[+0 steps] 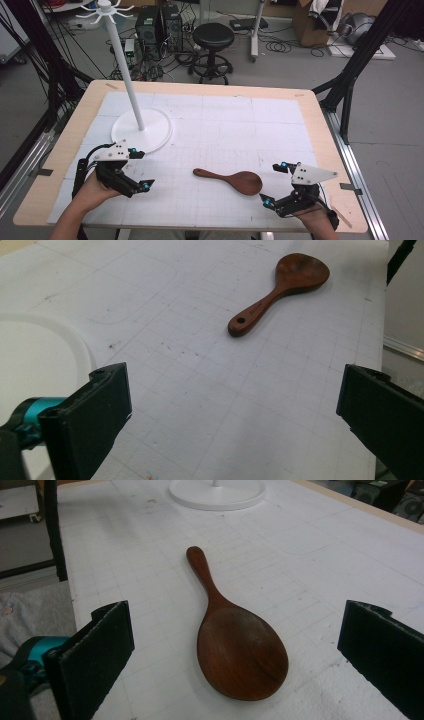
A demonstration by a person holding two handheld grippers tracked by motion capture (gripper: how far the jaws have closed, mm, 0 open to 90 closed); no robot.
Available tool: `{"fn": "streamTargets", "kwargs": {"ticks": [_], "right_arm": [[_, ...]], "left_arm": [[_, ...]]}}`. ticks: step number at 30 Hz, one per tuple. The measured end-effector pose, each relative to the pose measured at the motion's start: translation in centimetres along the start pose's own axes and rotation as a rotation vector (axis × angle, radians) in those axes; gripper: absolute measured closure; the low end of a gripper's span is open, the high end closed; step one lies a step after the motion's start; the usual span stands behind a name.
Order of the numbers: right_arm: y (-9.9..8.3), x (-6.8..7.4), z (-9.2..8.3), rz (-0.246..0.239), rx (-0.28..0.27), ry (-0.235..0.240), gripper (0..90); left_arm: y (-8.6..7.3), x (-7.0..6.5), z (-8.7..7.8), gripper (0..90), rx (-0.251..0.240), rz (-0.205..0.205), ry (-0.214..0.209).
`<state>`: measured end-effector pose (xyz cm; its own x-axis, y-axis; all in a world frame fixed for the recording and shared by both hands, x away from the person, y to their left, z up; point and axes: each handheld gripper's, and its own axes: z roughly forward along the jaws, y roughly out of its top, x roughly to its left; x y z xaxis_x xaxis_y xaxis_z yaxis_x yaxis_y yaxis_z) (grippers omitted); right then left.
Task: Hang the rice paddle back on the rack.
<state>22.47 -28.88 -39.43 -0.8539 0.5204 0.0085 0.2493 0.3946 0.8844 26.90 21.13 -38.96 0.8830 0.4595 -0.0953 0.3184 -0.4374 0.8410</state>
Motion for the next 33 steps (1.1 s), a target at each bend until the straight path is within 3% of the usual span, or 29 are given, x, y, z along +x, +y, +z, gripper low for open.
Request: {"fn": "streamTargets", "kwargs": {"ticks": [8,12,22,33], "right_arm": [[0.8,-0.3,0.7,0.0,0.042,0.068,0.9],[0.8,-0.6,1.1,-0.024,0.107,0.091,0.9],[0.0,-1.5,1.2,-0.005,0.198,0.177,0.9],[0.9,-2.5,0.7,-0.052,0.282,0.222,0.9]], "left_arm": [[0.0,0.0,0.1,1.7,0.002,0.002,-0.008],[0.0,-0.1,0.0,1.7,0.001,0.0,-0.001],[0.0,-0.2,0.1,1.7,0.007,0.005,0.002],[0.0,-0.4,0.1,1.7,0.009,-0.001,0.002]]}}
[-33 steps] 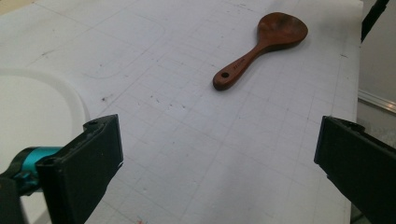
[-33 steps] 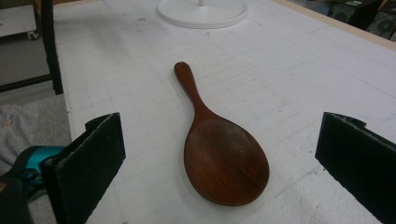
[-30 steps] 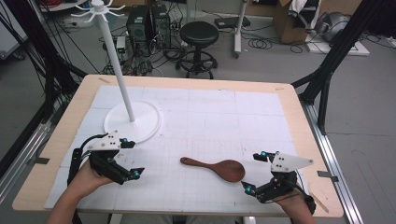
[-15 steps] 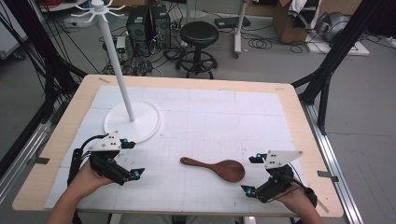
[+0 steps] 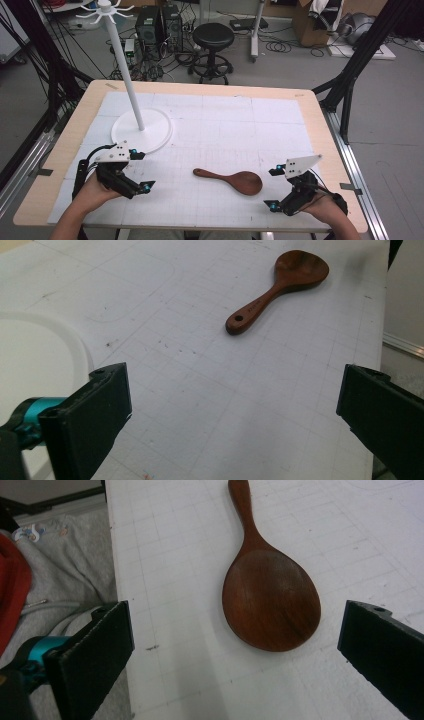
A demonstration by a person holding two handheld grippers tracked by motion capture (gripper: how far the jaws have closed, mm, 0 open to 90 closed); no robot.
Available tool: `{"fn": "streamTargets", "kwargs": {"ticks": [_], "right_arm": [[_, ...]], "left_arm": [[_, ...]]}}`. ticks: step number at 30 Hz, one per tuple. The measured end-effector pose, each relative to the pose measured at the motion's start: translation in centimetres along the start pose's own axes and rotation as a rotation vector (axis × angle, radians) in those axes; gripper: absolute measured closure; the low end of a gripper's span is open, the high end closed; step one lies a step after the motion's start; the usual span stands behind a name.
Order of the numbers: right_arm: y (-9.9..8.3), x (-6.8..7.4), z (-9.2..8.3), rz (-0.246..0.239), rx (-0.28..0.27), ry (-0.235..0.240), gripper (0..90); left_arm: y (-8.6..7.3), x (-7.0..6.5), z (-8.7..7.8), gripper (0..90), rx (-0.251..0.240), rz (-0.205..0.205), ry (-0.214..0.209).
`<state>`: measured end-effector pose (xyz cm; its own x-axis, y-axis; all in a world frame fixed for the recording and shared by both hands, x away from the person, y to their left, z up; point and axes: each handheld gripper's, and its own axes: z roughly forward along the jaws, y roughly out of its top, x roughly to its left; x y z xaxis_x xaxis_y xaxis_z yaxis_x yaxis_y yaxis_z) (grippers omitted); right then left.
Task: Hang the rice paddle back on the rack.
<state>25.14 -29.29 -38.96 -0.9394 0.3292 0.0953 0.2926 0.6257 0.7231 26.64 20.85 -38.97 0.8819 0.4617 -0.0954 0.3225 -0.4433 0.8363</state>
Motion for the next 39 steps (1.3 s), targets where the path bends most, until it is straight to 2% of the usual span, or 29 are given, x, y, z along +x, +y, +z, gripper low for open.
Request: {"fn": "streamTargets", "kwargs": {"ticks": [12,18,22,28,33,35,39], "right_arm": [[-0.1,-0.4,-2.8,-0.012,0.069,-0.032,0.9],[0.6,-0.6,-3.9,-0.022,0.09,-0.064,0.9],[1.2,-0.7,-4.3,-0.032,0.119,-0.066,0.9],[2.2,-0.6,-3.8,-0.067,0.168,-0.059,0.9],[2.8,-0.5,-2.9,-0.077,0.198,-0.048,0.9],[3.0,-0.4,-2.6,-0.089,0.216,-0.054,0.9],[3.4,-0.5,-2.0,-0.084,0.255,-0.068,0.9]], "left_arm": [[0.0,0.0,0.1,1.7,0.005,0.001,0.0],[0.0,0.1,0.0,1.7,0.002,-0.002,-0.004],[0.0,0.1,0.0,1.7,0.005,-0.003,-0.003],[-0.1,0.1,0.1,1.7,0.008,-0.001,-0.005],[-0.1,0.0,0.2,1.7,0.011,-0.003,-0.001],[-0.1,0.1,0.2,1.7,0.015,0.001,-0.003],[-0.1,0.0,0.2,1.7,0.012,-0.002,-0.002]]}}
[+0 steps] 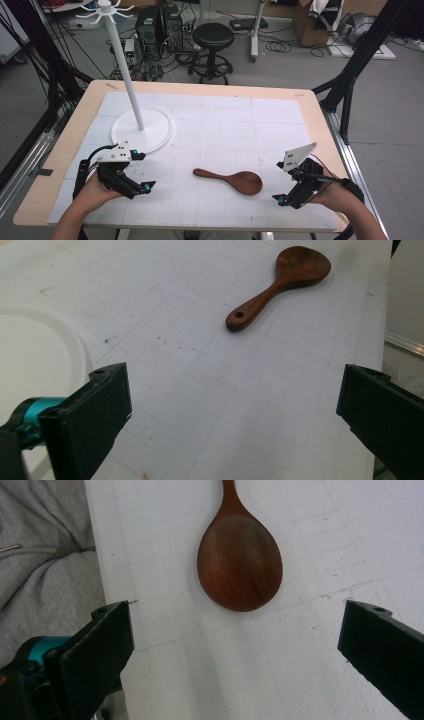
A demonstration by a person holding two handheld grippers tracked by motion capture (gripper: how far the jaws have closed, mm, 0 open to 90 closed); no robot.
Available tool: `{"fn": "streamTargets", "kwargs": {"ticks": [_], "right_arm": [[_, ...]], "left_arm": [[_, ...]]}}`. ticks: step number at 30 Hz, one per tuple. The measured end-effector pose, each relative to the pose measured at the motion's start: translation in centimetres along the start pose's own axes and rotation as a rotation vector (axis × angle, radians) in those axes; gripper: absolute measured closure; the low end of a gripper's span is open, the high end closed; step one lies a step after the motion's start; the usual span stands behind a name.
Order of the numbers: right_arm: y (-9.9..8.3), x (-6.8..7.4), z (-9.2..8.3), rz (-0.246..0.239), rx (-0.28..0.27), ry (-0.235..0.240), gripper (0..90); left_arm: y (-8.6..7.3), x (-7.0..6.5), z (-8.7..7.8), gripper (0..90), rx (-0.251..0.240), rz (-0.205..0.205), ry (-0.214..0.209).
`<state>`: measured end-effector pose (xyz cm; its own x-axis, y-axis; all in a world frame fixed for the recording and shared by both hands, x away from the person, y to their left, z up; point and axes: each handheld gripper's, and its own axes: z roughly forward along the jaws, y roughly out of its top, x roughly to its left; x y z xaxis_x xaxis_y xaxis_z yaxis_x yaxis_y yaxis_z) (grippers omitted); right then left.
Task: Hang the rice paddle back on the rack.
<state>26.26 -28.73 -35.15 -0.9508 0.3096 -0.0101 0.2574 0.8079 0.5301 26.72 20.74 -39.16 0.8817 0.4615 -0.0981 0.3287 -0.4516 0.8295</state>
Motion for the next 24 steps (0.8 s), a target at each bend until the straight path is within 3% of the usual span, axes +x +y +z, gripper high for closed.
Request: {"fn": "streamTargets", "kwargs": {"ticks": [24], "right_arm": [[3.2,0.4,3.7,-0.008,0.093,0.016,0.9]], "left_arm": [[-0.1,-0.2,-0.2,1.7,0.005,0.0,0.0]]}}
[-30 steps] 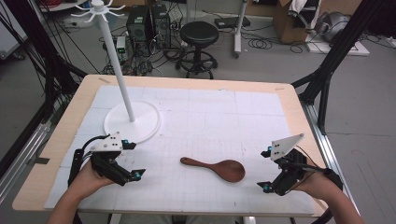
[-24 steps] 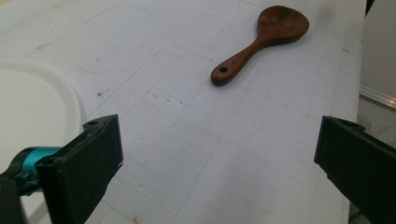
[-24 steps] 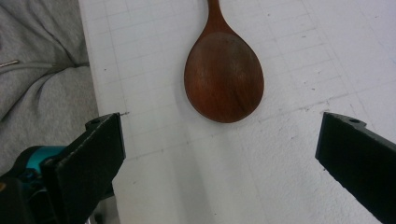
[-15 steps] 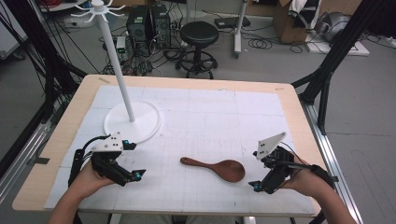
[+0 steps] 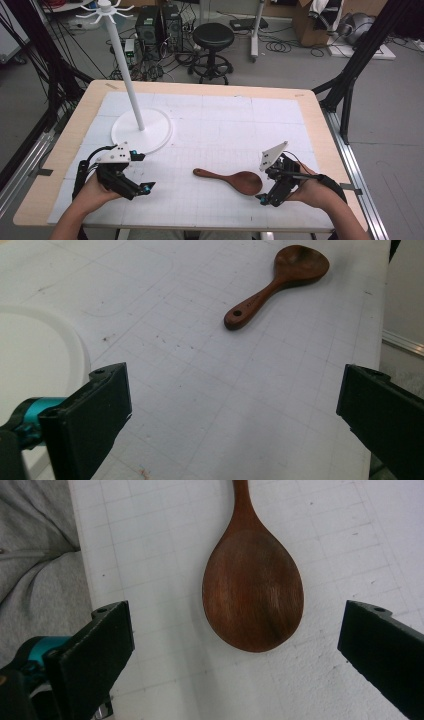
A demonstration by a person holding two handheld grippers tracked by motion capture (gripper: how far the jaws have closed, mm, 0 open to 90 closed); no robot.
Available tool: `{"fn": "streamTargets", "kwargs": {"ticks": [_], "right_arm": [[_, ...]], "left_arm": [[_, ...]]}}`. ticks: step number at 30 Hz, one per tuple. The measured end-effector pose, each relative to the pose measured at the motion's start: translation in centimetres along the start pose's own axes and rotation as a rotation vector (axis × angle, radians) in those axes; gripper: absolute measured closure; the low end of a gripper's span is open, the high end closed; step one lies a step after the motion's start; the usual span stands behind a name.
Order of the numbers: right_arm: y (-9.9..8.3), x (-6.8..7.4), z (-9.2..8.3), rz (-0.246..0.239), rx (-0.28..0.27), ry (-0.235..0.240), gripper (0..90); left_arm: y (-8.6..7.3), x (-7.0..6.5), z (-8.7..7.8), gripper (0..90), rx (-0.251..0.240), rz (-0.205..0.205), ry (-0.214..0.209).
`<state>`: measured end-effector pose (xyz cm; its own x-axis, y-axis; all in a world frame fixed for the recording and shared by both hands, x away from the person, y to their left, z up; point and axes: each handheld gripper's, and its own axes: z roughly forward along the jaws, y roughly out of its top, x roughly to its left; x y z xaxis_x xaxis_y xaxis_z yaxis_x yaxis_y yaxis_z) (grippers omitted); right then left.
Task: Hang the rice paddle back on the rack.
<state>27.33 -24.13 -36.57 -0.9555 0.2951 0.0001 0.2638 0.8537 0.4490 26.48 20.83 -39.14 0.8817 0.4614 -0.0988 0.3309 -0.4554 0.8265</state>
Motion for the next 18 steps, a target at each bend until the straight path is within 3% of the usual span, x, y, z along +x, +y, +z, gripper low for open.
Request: {"fn": "streamTargets", "kwargs": {"ticks": [18], "right_arm": [[2.3,0.0,1.7,-0.008,0.007,0.012,0.9]], "left_arm": [[0.0,-0.1,0.1,1.7,0.0,0.009,-0.003]]}}
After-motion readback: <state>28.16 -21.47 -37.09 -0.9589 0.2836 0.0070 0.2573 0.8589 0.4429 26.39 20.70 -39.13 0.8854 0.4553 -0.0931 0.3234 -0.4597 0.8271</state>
